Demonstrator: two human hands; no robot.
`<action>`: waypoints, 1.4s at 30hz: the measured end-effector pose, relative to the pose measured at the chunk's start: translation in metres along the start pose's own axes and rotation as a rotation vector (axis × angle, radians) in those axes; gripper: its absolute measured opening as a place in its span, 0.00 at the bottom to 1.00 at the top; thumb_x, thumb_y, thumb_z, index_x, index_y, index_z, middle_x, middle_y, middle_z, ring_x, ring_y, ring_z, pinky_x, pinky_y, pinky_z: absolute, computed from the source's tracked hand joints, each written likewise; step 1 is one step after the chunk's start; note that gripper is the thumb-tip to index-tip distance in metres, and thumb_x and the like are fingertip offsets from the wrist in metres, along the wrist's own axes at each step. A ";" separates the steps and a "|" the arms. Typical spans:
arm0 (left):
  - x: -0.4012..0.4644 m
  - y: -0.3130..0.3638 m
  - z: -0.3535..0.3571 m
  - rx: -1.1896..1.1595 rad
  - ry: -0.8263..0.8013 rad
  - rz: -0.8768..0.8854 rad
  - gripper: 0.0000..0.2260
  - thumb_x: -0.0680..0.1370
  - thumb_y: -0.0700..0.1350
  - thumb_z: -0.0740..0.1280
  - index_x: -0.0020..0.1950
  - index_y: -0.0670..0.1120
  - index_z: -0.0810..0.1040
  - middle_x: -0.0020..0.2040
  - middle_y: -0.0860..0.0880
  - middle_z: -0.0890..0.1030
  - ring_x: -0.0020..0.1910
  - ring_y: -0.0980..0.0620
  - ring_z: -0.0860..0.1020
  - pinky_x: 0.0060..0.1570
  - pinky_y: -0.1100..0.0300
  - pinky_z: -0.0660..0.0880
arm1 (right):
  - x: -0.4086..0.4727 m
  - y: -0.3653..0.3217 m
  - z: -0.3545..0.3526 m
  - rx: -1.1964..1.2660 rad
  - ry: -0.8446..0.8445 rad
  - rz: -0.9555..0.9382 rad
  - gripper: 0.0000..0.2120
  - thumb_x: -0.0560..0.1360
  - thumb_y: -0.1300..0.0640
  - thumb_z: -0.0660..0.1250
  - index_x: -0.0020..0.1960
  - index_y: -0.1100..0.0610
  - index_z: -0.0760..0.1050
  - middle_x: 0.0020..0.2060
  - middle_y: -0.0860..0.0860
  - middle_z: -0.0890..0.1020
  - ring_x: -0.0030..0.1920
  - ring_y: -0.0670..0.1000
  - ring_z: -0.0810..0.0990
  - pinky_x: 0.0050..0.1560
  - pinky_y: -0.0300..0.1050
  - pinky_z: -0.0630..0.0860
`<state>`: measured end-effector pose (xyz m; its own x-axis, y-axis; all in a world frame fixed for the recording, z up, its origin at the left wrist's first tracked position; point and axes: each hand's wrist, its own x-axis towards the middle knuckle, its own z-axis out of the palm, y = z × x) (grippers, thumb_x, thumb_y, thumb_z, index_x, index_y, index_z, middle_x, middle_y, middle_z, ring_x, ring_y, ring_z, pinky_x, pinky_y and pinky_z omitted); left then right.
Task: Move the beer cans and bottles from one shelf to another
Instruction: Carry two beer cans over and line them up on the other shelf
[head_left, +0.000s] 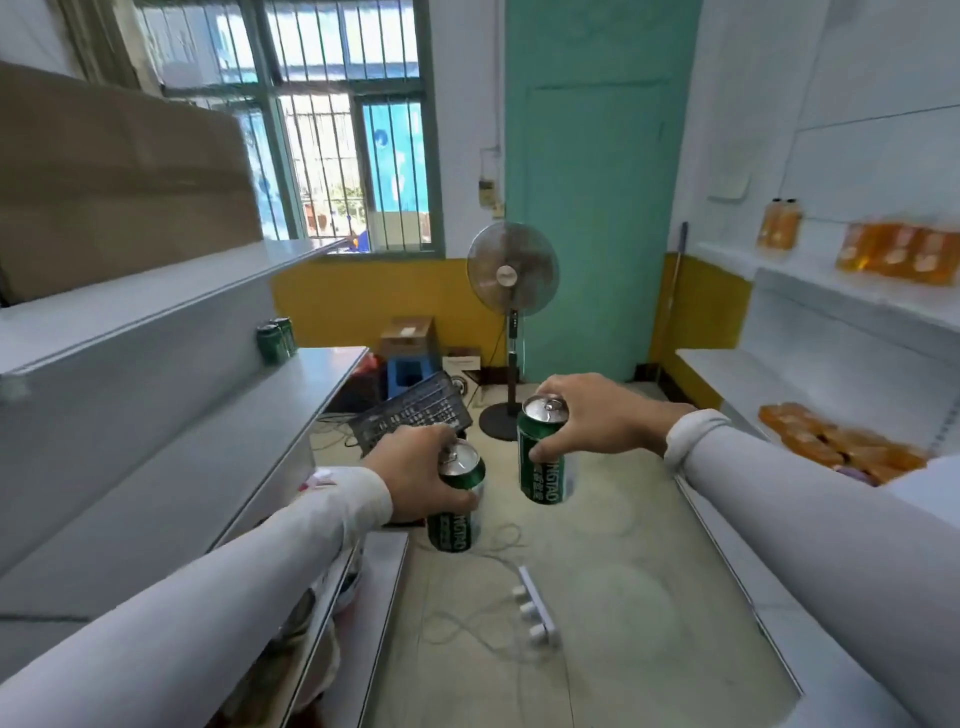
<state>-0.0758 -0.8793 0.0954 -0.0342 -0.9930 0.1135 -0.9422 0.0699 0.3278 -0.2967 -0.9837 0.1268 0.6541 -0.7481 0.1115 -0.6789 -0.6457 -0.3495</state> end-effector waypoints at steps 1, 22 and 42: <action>0.022 -0.011 0.003 -0.002 -0.004 0.007 0.26 0.64 0.61 0.74 0.57 0.52 0.74 0.47 0.55 0.79 0.42 0.54 0.76 0.40 0.64 0.70 | 0.020 0.010 0.003 -0.002 -0.001 0.008 0.33 0.65 0.41 0.78 0.63 0.54 0.73 0.54 0.49 0.80 0.52 0.51 0.78 0.54 0.49 0.79; 0.445 -0.237 -0.001 0.013 0.024 -0.066 0.27 0.63 0.63 0.73 0.55 0.49 0.75 0.48 0.52 0.82 0.44 0.51 0.79 0.48 0.53 0.79 | 0.481 0.152 0.019 0.014 -0.101 -0.011 0.32 0.66 0.43 0.78 0.63 0.55 0.72 0.54 0.50 0.80 0.53 0.52 0.79 0.55 0.51 0.80; 0.577 -0.493 -0.015 -0.081 0.257 -0.678 0.29 0.57 0.67 0.69 0.52 0.53 0.75 0.48 0.52 0.81 0.45 0.51 0.79 0.47 0.55 0.79 | 0.882 0.113 0.142 0.066 -0.384 -0.423 0.42 0.64 0.41 0.78 0.72 0.53 0.67 0.63 0.51 0.77 0.59 0.53 0.77 0.60 0.50 0.76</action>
<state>0.3745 -1.4853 0.0134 0.6371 -0.7672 0.0743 -0.7003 -0.5359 0.4717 0.2508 -1.6952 0.0531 0.9469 -0.3095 -0.0874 -0.3175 -0.8566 -0.4067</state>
